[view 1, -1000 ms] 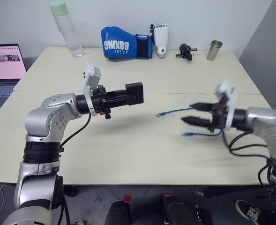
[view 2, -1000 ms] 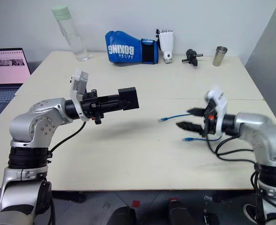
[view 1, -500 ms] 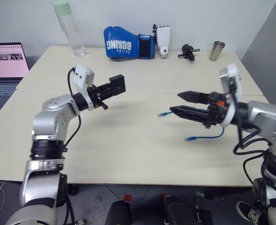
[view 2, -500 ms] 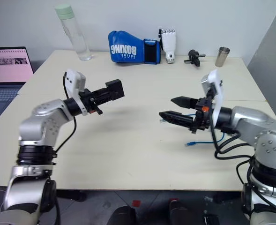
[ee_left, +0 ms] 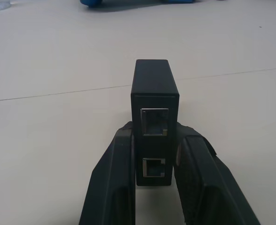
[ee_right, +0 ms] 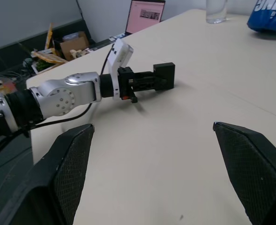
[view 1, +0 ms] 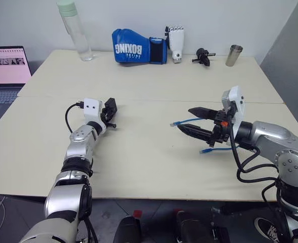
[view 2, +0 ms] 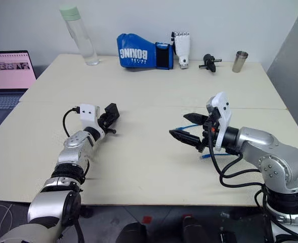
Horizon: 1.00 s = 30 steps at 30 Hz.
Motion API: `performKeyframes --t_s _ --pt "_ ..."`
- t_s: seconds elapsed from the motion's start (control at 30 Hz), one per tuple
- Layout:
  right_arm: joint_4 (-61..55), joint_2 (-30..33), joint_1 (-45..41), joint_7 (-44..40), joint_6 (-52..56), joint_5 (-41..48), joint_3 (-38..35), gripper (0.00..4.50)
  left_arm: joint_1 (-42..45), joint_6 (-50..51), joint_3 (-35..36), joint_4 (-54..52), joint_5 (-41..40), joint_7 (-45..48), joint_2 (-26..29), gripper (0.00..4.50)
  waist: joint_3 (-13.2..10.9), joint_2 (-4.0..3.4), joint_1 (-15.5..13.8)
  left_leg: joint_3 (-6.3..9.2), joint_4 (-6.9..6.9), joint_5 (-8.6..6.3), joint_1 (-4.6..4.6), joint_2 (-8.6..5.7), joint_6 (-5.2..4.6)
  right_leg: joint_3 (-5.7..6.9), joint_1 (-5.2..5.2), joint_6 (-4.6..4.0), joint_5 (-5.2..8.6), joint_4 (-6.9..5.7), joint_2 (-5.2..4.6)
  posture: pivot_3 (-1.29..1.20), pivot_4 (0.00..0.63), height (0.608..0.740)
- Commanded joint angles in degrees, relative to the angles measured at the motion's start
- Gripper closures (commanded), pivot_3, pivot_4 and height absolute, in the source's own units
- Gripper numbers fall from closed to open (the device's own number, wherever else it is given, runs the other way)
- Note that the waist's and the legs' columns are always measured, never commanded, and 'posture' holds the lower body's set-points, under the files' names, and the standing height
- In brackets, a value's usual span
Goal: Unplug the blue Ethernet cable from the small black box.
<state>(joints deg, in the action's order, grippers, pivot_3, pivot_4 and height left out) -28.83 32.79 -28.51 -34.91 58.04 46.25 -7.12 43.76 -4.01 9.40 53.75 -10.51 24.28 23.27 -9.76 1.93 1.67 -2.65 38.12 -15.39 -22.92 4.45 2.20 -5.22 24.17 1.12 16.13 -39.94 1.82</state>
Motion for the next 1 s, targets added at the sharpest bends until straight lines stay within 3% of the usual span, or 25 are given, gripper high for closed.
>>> performKeyframes --t_s 0.03,0.27,0.4,0.53,0.7,0.87,1.0 --pt "-0.5 0.7 -0.3 -0.1 -2.1 -0.2 -0.2 0.14 1.2 -1.8 0.6 1.9 0.4 0.8 -0.1 2.55 0.0 0.00 0.0 0.01 0.00 0.00 -0.01 0.00 0.00 0.01 0.01 0.00 0.00 0.00 0.00 0.00 0.150 0.740" --pt "-0.4 2.4 0.4 -0.4 -2.1 -0.2 -0.2 0.14 -0.2 2.5 1.3 -5.0 -1.2 4.7 2.3 1.19 0.0 0.00 0.0 0.02 -0.01 0.00 -0.04 0.01 0.00 0.03 0.01 0.00 0.00 0.03 0.00 0.00 0.150 0.740" --pt "-0.3 3.4 0.6 -0.6 -1.7 0.6 -0.7 0.14 -2.4 8.8 1.2 -13.9 -2.4 7.5 5.2 0.11 0.0 0.00 0.1 0.03 -0.02 0.01 -0.03 0.02 0.01 0.03 0.02 0.00 0.00 0.02 0.01 0.00 0.150 0.740" --pt "-0.1 6.1 1.1 -1.5 -0.2 2.6 -3.3 0.14 -5.0 18.6 0.7 -25.5 -4.2 13.8 12.2 0.04 0.0 0.00 0.1 0.02 -0.03 0.01 -0.02 0.04 0.02 0.02 0.02 0.00 0.00 0.02 0.01 0.00 0.150 0.740" --pt "1.6 15.5 3.1 -7.0 2.0 5.1 -8.1 0.14 -7.7 30.8 -2.2 -36.8 -10.0 37.9 29.0 0.04 0.0 0.04 0.2 -0.01 -0.07 0.01 -0.05 0.06 0.02 0.04 0.11 -0.05 0.04 0.04 0.02 0.00 0.150 0.740" --pt "3.6 23.3 8.0 -14.1 1.3 4.9 -10.6 0.14 -4.7 34.5 -2.3 -34.4 -11.1 46.9 36.3 0.04 0.0 -0.07 -0.2 0.05 -0.07 0.00 0.08 0.03 0.00 0.12 -0.01 -0.03 0.08 0.02 -0.01 0.00 0.150 0.740" --pt "4.3 25.2 10.2 -16.2 -0.8 4.2 -10.7 0.14 -5.3 32.3 -2.6 -33.3 -10.1 49.0 37.1 0.04 0.0 -0.05 0.0 0.00 -0.05 -0.01 0.07 0.03 -0.01 0.06 0.01 0.00 0.11 0.02 0.00 0.00 0.150 0.740"
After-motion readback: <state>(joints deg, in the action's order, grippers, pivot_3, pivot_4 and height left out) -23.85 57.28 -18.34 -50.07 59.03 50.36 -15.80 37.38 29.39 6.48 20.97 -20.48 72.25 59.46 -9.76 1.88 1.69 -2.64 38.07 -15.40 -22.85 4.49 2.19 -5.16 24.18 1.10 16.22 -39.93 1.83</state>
